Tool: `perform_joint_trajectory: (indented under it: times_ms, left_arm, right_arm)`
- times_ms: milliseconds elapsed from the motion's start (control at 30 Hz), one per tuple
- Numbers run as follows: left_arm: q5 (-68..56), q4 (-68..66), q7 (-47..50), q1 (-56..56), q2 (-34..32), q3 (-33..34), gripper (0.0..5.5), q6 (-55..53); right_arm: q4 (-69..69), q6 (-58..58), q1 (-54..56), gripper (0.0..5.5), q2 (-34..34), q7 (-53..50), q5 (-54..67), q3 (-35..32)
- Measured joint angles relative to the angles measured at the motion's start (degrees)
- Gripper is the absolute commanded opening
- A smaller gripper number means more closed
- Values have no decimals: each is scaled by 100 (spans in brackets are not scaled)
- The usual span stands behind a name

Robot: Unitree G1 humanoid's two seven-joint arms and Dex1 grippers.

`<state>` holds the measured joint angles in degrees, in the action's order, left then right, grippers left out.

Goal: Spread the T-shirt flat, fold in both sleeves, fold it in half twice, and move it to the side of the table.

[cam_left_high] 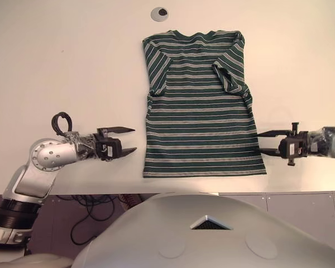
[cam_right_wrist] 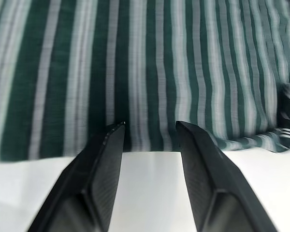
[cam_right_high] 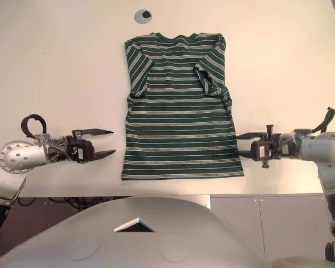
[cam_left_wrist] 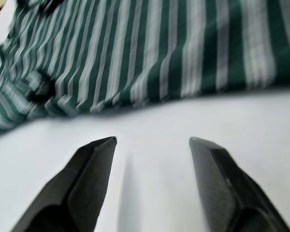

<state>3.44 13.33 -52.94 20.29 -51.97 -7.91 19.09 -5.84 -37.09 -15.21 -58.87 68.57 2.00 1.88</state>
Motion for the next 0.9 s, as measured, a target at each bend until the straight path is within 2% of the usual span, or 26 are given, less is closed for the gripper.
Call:
perform_joint_trajectory:
  times_ms: [133,367,667,900]
  left_arm:
    - [123,158,49,220,-16,-41,276,205]
    - [370,427,177,324,-48,-161,276,249]
    - [532,648,230,260,-44,-319,276,166]
    - [706,816,228,137,-27,-548,276,116]
  right_arm:
    - [-359,-369,41,195,-310,86,35,-106]
    - [-575,65,608,195,-499,243,490,-218]
    - [-1056,-1777,216,195,-614,111,-261,32]
    - [-423,-1896,-278,195,-721,-255,-267,233]
